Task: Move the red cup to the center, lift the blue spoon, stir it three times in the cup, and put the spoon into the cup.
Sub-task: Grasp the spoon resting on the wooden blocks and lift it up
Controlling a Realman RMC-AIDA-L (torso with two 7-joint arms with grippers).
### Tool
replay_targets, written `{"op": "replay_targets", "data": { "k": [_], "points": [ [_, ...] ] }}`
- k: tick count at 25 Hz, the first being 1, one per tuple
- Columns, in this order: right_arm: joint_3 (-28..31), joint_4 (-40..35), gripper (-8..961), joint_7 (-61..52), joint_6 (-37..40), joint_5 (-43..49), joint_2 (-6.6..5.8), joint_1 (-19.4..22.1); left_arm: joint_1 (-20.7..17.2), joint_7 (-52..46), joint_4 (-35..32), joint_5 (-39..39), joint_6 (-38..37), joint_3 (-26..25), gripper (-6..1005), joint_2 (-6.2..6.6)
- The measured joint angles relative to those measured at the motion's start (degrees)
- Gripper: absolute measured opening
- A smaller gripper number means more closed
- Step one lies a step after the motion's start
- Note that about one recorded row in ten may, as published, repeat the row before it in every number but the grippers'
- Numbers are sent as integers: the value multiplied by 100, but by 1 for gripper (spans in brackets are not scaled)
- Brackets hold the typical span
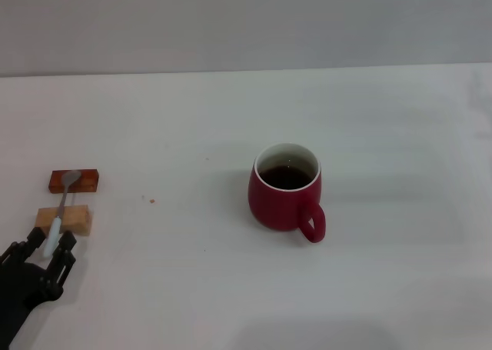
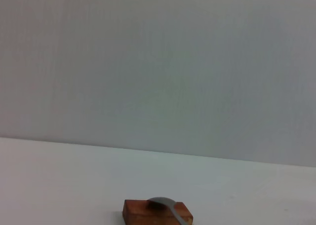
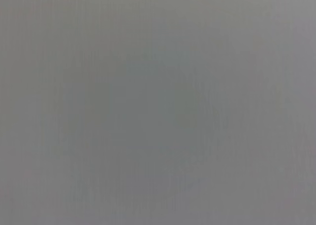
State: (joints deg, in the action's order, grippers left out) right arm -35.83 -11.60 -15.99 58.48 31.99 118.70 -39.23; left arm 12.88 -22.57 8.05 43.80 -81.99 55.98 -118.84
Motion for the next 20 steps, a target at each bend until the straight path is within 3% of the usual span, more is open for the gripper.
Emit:
{"op": "replay_targets", "data": {
  "k": [20],
  "points": [
    [5, -44, 391, 0, 33, 0, -15, -60, 84, -71, -28, -1, 205, -65, 401, 10]
  ]
}}
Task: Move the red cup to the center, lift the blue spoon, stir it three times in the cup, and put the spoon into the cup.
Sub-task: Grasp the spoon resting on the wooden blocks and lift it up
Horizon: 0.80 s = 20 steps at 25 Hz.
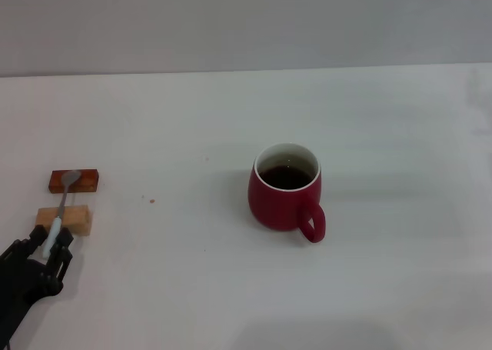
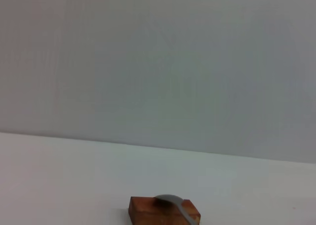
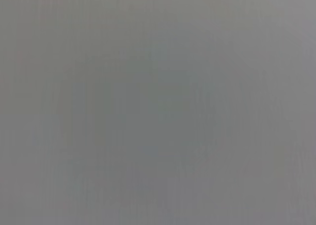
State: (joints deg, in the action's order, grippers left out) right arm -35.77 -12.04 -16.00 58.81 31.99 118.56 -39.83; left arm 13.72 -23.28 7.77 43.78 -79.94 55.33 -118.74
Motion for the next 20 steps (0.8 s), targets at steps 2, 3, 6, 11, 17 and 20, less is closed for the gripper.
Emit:
{"op": "replay_targets", "data": {
  "k": [2, 3, 6, 11, 17, 20],
  "points": [
    [0, 0, 391, 0, 0, 0, 0, -5, 4, -14, -6, 3, 15, 2, 401, 0],
    [0, 0, 391, 0, 0, 0, 0, -6, 5, -15, -6, 4, 16, 2, 401, 0],
    [0, 0, 391, 0, -1, 0, 0, -7, 7, -19, -6, 1, 16, 4, 400, 0],
    [0, 0, 391, 0, -15, 0, 0, -7, 8, -50, -5, -2, 25, 4, 399, 0],
    [0, 5, 390, 0, -6, 0, 0, 5, 8, -54, -4, -2, 97, 4, 398, 0],
    [0, 11, 390, 0, 0, 0, 0, 14, 8, -61, -4, -2, 111, 4, 397, 0]
  ]
}}
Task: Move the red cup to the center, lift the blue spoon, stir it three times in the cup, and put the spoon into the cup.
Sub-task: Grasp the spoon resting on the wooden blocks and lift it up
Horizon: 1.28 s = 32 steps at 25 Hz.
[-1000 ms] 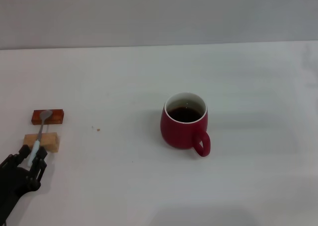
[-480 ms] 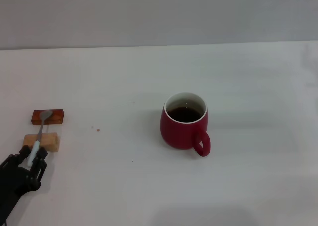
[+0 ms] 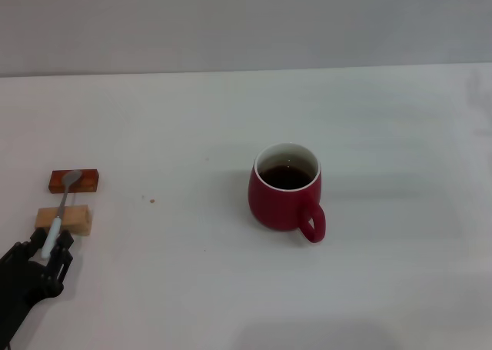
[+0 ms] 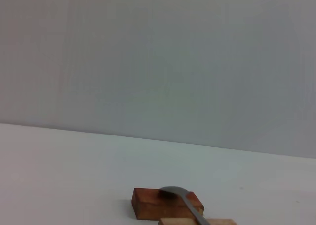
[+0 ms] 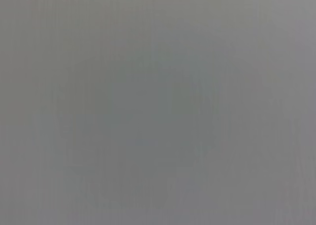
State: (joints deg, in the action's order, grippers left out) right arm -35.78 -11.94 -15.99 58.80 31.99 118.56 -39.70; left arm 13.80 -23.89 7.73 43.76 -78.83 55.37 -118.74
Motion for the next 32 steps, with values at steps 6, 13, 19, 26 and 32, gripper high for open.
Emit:
{"op": "replay_targets", "data": {
  "k": [6, 13, 19, 26, 32],
  "points": [
    [0, 21, 390, 0, 1, 0, 0, 20, -23, -9, -3, 1, -52, 0, 396, 2],
    [0, 25, 391, 0, 0, 0, 9, 31, -31, -11, -9, 1, -54, 0, 317, 11],
    [0, 25, 391, 0, 0, 0, 9, 33, -36, -11, -9, 1, -36, 0, 320, 9],
    [0, 25, 390, 0, -19, 0, 9, 29, -18, -11, -9, 1, -38, 0, 293, 0],
    [0, 25, 391, 0, -45, 0, 9, 27, 10, -11, -18, 1, -21, -6, 251, -3]
  ]
}}
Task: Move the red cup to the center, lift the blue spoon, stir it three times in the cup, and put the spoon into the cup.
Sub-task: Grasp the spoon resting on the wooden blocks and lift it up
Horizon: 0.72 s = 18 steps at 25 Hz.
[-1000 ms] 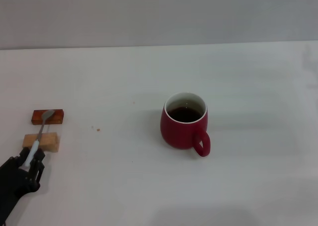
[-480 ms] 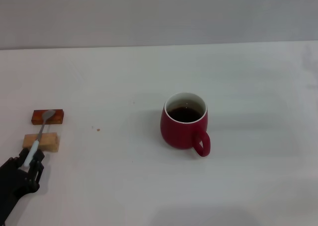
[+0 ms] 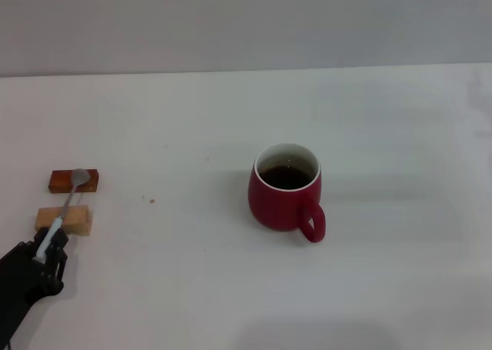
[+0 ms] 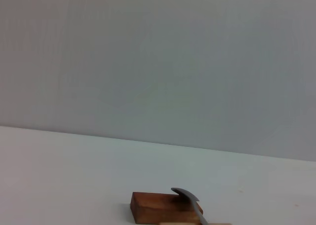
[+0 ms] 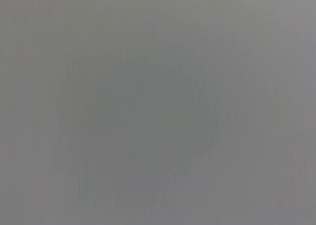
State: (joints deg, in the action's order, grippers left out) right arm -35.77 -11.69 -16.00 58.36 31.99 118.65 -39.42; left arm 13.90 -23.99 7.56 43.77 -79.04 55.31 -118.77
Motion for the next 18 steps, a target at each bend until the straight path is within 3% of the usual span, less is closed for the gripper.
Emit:
{"op": "replay_targets", "data": {
  "k": [9, 18],
  "points": [
    [0, 0, 390, 0, -1, 0, 0, 10, 16, 27, 1, 0, 102, -98, 167, -2],
    [0, 38, 389, 0, -9, 0, 0, 10, 25, 35, 3, 0, 214, -229, 146, 3]
  ]
}}
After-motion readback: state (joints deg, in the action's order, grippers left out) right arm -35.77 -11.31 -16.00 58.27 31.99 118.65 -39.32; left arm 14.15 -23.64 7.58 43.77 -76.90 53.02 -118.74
